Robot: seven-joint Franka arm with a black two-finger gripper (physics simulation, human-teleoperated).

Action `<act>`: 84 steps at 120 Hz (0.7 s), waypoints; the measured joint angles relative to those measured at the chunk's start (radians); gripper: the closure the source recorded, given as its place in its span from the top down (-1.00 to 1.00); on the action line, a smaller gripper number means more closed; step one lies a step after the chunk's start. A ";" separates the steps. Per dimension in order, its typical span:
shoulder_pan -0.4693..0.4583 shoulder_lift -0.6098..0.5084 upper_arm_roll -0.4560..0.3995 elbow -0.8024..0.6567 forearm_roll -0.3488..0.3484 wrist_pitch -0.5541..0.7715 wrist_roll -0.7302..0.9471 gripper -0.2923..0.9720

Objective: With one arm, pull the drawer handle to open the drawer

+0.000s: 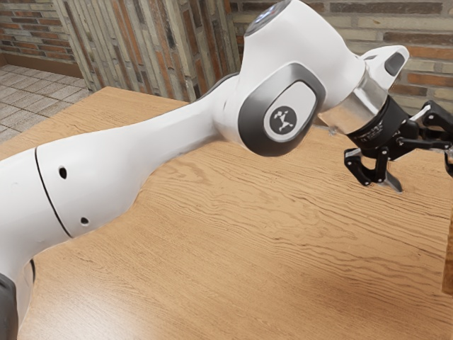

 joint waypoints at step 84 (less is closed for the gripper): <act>0.462 -0.651 0.109 0.081 -0.095 -0.437 -0.054 0.54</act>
